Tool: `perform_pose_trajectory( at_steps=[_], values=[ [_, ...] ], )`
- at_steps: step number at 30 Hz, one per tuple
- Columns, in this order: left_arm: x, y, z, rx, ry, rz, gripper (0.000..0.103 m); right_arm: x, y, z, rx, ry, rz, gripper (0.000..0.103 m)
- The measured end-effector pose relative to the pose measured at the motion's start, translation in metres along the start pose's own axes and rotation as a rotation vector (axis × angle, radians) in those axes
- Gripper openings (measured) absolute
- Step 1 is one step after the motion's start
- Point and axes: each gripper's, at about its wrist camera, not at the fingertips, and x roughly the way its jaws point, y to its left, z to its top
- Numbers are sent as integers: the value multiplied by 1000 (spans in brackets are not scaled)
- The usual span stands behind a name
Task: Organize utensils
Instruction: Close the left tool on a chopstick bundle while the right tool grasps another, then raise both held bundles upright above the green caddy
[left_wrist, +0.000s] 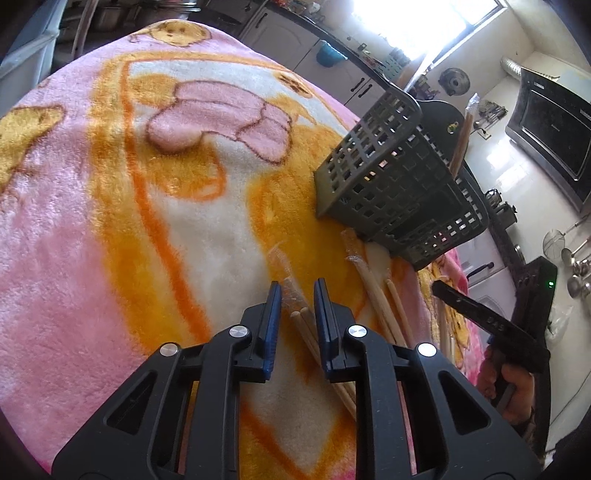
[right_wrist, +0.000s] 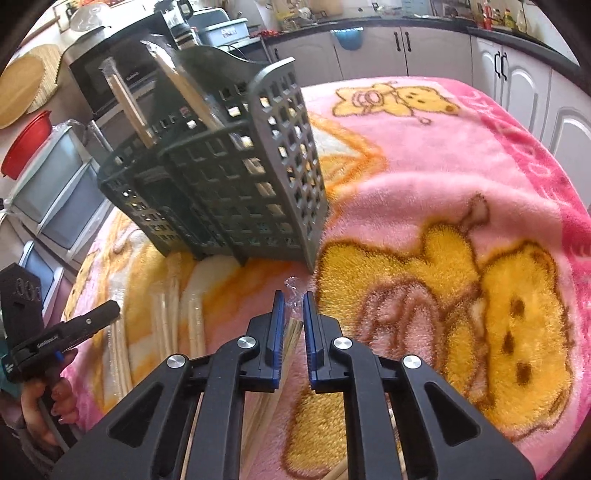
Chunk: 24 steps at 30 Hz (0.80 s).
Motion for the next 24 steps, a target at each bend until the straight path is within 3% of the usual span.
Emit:
perform_pose_trajectory(
  at_steps=[4,9,19,24],
  values=[
    [-2,2,-2,4,3,-6,11,-5,3,1,-6,-13,-1,10],
    [-7,4,-5,5,-2,-15,1,-16,8,5,-11,-46,17,10],
    [-40,-18,2,72,-87,-34,1,-61,36,12,-94,-169,88,8],
    [-47,-23,4,89,-90,-44,1,-75,48,17,-123,-208,110,5]
  ],
)
